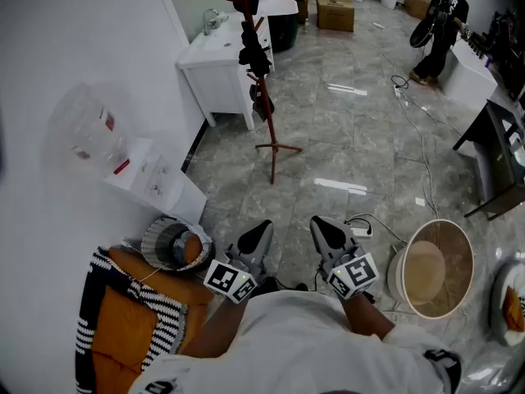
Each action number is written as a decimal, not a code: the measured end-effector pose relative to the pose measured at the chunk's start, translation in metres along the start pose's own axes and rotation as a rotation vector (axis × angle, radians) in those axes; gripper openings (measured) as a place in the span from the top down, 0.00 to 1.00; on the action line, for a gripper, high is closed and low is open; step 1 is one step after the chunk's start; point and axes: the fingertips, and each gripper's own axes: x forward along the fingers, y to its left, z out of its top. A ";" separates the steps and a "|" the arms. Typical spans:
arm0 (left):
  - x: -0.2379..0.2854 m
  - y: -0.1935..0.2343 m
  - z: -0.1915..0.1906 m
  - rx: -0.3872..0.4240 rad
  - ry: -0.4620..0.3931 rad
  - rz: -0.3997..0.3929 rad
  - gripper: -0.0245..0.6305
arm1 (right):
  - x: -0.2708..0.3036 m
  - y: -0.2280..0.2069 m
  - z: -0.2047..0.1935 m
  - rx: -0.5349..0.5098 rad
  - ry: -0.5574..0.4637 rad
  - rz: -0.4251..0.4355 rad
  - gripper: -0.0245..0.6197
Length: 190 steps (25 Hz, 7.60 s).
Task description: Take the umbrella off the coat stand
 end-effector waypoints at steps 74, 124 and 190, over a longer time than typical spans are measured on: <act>0.416 0.458 0.040 -0.100 -0.020 0.206 0.94 | 0.480 -0.417 0.010 0.117 0.033 0.274 0.94; 0.564 0.586 0.151 0.031 0.087 0.179 0.67 | 0.672 -0.512 0.063 0.059 0.009 0.364 0.94; 0.358 0.585 0.147 0.056 -0.131 0.532 0.67 | 0.679 -0.493 0.077 0.062 0.006 0.347 0.94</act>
